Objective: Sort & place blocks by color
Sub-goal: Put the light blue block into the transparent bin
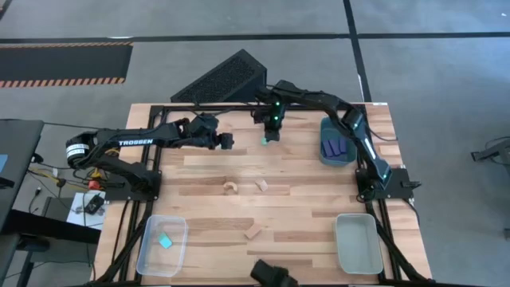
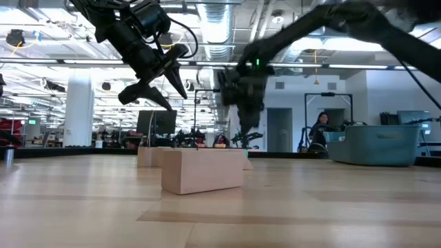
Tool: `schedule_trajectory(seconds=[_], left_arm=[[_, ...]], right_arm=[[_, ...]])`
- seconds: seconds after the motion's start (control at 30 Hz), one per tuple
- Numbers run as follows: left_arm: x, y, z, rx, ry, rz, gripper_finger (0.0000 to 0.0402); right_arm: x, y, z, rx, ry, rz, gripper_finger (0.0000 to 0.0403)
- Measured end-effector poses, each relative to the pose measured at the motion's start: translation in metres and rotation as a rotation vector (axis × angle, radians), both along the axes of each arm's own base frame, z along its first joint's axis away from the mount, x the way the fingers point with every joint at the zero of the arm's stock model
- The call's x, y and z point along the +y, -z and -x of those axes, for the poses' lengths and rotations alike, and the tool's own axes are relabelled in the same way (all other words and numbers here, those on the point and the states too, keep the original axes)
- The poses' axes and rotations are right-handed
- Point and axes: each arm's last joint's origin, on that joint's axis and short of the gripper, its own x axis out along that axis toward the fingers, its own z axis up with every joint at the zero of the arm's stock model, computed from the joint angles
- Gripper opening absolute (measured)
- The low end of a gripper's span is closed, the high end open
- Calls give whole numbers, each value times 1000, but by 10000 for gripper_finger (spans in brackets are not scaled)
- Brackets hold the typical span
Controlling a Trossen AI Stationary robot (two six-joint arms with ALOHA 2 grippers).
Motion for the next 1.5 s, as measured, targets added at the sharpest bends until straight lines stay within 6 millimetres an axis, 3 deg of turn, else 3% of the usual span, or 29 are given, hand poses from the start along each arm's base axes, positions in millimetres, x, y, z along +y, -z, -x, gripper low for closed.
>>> schedule_trajectory(seconds=[0.1, 0.17, 0.27, 0.43, 0.6, 0.7, 1.2, 1.5], left_arm=[[-3, 0, -1, 6, 18, -12, 206], [-4, 0, -1, 11, 11, -23, 206], [-4, 0, -1, 10, 2, -25, 206], [-5, 0, -2, -2, 22, 5, 206], [-9, 0, -3, -5, 44, 15, 206], [-12, 0, -5, -8, 42, 23, 206], [-38, 0, -12, -16, 62, 51, 206], [-38, 0, -12, -4, 61, 27, 206]], right_arm=[[0, -20, -11, -34, 54, 261, 0], [-1, -25, -19, -93, 67, 339, 0], [2, -21, -21, -112, 56, 266, 0], [6, 11, -23, -14, 20, 200, 0], [3, 3, -18, -6, 30, 194, 0], [6, 11, -11, 63, -3, 159, 0], [-8, 38, -8, -22, -108, 122, 0], [7, 32, 9, 175, -133, 32, 0]])
